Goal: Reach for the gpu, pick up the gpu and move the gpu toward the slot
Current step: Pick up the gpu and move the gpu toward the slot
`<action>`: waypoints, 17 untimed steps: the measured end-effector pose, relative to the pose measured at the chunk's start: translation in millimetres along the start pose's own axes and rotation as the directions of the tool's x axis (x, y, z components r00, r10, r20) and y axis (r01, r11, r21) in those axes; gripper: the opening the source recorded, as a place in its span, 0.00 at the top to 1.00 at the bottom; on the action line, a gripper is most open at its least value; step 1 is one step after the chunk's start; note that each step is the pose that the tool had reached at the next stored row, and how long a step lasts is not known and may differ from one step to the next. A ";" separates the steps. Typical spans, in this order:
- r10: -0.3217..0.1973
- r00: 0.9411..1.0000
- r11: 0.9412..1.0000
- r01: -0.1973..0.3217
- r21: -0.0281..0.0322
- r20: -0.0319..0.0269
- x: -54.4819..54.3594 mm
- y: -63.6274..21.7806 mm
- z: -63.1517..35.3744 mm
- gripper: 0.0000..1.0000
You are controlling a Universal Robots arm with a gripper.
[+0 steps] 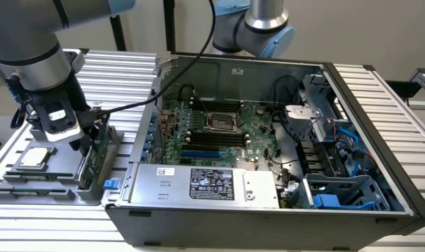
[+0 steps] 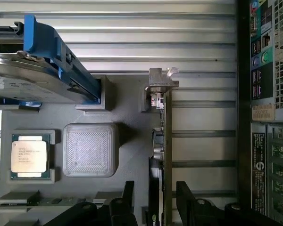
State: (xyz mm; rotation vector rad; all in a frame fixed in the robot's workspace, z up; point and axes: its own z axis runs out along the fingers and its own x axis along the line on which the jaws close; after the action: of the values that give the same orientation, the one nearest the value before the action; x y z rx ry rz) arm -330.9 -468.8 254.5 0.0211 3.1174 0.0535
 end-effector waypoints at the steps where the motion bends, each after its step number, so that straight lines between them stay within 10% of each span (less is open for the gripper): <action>1: 0.000 1.000 1.000 0.000 0.000 0.000 0.0 -0.1 1.8 0.52; 17: 0.000 1.000 1.000 0.000 0.000 0.000 -1.3 -0.4 11.1 0.52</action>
State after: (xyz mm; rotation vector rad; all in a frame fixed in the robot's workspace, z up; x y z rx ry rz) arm -329.3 -468.7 243.4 0.0212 3.1176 0.0531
